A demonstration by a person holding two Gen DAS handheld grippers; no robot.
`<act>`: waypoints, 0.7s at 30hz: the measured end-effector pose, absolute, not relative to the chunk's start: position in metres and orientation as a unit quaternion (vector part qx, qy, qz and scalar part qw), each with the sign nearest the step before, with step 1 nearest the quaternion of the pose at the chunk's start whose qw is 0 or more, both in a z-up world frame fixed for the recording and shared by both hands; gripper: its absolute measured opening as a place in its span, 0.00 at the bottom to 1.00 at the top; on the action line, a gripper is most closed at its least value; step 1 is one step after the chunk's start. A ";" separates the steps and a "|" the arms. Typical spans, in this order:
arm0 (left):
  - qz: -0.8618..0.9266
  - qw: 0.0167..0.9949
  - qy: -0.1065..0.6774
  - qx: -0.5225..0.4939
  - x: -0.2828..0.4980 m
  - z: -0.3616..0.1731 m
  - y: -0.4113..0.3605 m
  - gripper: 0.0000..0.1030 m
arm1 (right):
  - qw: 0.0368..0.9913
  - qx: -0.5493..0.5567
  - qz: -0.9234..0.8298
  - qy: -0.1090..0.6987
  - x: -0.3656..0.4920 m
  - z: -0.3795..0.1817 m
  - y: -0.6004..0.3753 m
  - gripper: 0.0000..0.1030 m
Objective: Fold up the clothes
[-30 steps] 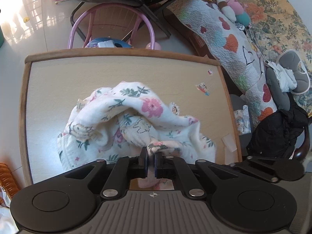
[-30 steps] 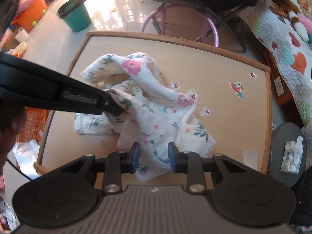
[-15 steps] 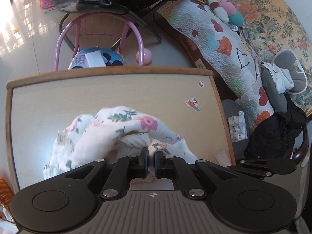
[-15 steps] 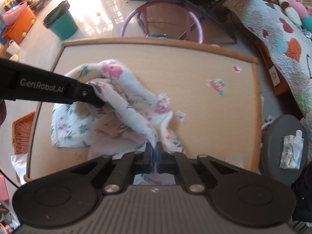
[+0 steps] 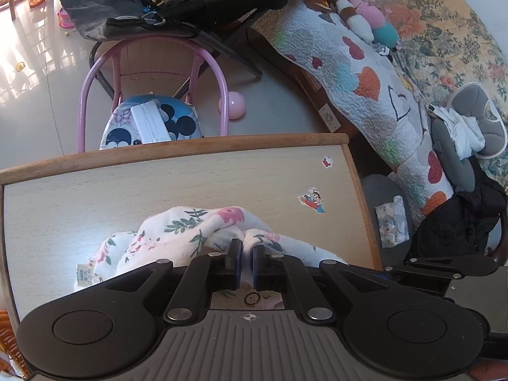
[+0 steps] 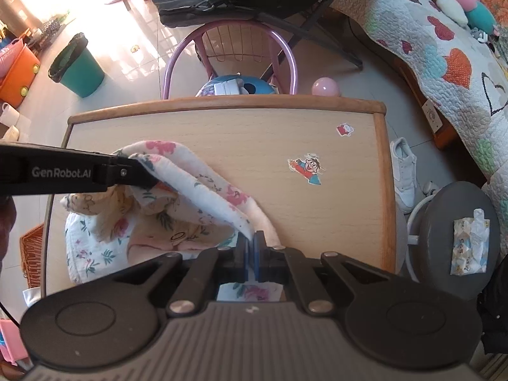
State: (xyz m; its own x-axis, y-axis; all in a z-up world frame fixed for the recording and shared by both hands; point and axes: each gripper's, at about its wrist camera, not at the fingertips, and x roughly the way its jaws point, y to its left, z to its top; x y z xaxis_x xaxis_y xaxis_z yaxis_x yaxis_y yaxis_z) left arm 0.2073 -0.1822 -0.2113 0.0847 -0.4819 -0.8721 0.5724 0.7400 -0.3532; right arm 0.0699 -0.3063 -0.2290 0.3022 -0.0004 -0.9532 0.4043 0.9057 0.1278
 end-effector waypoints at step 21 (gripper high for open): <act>-0.364 0.715 0.587 0.107 0.259 -0.226 -0.191 0.27 | 0.736 0.262 -0.101 0.615 0.019 -0.223 -0.229 0.26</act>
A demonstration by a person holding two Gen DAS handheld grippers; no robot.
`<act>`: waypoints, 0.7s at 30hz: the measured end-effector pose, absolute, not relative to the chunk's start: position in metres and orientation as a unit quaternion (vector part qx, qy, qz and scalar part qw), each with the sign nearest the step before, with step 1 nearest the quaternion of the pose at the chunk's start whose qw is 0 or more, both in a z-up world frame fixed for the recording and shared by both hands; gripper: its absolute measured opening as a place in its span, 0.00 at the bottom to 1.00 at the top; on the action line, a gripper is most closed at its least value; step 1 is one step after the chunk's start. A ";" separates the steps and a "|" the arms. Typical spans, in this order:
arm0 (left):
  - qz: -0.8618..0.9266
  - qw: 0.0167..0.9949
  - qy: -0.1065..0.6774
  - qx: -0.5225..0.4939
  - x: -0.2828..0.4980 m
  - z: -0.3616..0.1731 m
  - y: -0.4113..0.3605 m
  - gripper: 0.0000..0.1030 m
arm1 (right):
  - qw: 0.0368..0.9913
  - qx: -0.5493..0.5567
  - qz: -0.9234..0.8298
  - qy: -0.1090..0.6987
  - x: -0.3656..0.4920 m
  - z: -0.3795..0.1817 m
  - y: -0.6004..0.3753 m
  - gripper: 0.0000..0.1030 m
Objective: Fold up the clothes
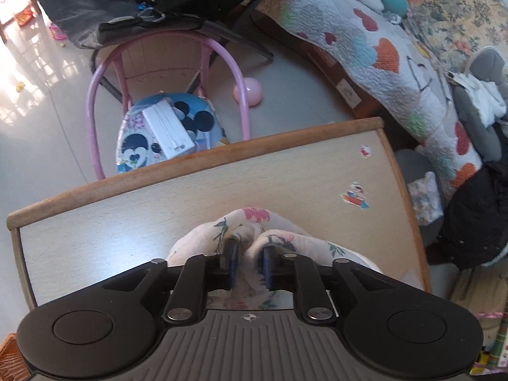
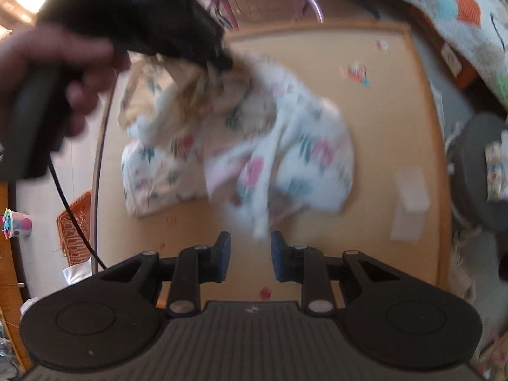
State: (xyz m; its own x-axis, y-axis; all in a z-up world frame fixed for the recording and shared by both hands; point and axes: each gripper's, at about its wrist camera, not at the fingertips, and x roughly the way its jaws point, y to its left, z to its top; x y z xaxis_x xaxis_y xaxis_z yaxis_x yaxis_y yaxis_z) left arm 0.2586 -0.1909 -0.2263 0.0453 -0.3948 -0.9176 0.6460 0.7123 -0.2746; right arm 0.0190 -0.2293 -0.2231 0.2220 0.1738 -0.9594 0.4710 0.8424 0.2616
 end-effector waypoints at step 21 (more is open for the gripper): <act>-0.362 0.702 0.573 0.217 0.264 -0.256 -0.169 0.48 | 0.723 0.273 -0.133 0.621 0.010 -0.230 -0.227 0.26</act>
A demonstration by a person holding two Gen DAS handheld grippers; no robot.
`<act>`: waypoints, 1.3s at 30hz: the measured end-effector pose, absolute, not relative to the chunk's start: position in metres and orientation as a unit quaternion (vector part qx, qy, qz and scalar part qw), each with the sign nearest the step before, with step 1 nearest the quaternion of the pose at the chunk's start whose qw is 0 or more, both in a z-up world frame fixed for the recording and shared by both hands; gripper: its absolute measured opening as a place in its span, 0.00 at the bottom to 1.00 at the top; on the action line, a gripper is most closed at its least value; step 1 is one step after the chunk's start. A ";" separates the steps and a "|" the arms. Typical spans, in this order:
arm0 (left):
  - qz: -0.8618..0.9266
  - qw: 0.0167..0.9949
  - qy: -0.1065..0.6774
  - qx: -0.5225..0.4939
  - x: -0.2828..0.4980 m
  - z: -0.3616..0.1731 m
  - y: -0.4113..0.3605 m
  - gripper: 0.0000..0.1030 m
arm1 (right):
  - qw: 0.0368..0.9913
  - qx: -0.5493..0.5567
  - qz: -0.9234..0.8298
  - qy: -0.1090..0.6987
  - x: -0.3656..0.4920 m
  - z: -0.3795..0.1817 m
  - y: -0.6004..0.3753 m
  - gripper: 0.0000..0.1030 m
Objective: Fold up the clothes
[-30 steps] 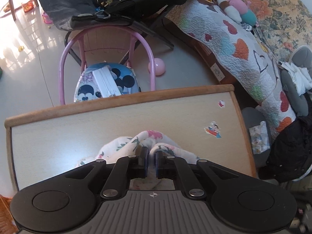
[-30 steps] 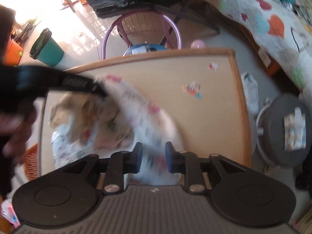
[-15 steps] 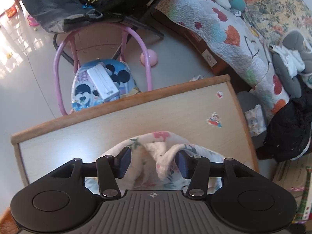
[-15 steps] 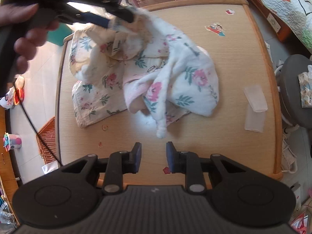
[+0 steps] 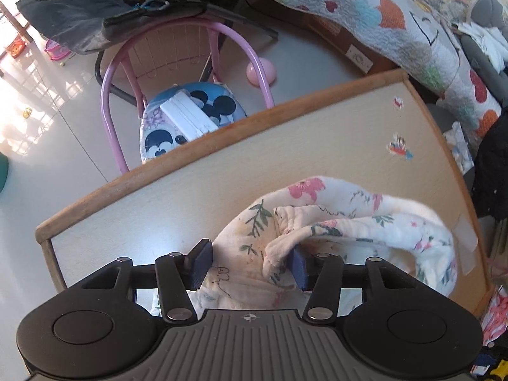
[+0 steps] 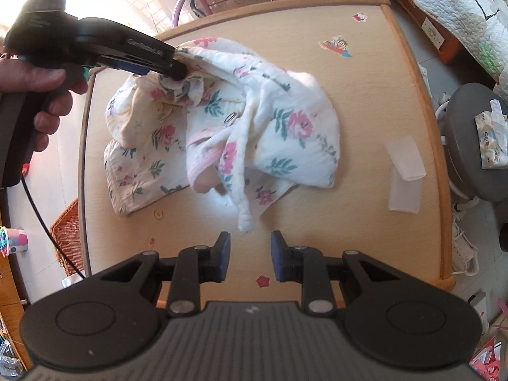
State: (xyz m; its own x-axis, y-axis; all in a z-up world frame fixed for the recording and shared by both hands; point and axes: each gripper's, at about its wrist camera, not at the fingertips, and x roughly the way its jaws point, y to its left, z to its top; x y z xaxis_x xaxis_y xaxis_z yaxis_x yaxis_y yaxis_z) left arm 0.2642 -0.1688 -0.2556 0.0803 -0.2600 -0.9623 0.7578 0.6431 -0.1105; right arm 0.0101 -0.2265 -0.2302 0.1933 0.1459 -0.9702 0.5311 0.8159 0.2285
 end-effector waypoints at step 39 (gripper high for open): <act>-0.056 0.698 0.708 -0.091 0.172 -0.301 -0.012 0.30 | 0.730 0.253 -0.116 0.625 -0.011 -0.254 -0.165 0.32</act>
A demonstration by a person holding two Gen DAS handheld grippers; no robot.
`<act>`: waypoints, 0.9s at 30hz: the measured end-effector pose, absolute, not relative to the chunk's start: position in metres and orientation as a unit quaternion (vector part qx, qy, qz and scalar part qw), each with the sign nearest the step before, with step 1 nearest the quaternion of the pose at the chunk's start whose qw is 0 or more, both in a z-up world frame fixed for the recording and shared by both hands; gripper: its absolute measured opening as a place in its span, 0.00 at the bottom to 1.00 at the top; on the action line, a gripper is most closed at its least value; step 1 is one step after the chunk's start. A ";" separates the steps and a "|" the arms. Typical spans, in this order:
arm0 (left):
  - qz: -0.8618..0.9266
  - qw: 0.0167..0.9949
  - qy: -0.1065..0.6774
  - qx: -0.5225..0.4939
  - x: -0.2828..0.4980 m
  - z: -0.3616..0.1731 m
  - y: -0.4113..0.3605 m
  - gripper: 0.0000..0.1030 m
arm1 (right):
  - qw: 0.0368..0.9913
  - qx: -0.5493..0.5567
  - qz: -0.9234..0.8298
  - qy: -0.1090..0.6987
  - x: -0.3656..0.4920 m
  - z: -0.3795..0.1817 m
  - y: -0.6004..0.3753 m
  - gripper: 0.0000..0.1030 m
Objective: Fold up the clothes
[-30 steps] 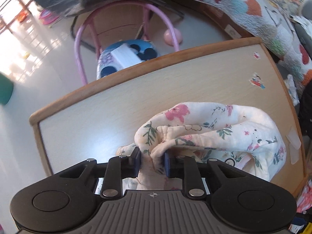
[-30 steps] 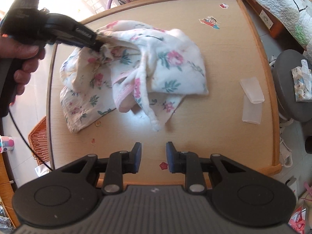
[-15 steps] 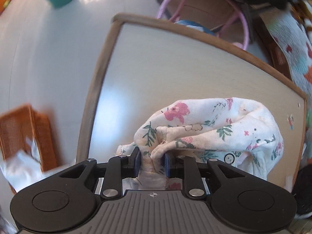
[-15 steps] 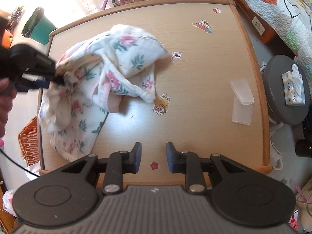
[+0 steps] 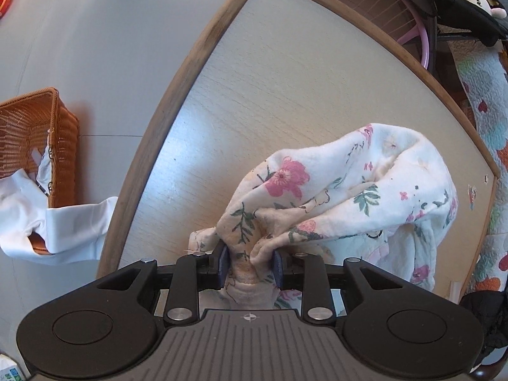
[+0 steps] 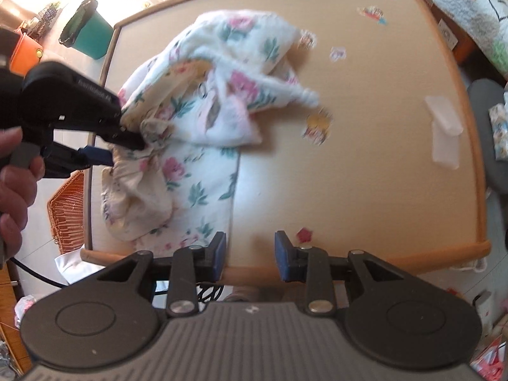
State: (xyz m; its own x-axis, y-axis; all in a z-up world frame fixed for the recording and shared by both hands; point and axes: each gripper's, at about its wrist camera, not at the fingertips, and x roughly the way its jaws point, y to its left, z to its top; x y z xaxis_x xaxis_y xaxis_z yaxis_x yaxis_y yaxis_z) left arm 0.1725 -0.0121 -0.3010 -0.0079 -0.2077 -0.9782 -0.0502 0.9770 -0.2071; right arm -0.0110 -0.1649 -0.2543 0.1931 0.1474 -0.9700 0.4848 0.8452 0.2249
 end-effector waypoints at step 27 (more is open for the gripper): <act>-0.110 0.673 0.728 -0.073 0.159 -0.320 -0.017 0.37 | 0.717 0.206 -0.163 0.645 0.009 -0.275 -0.120 0.03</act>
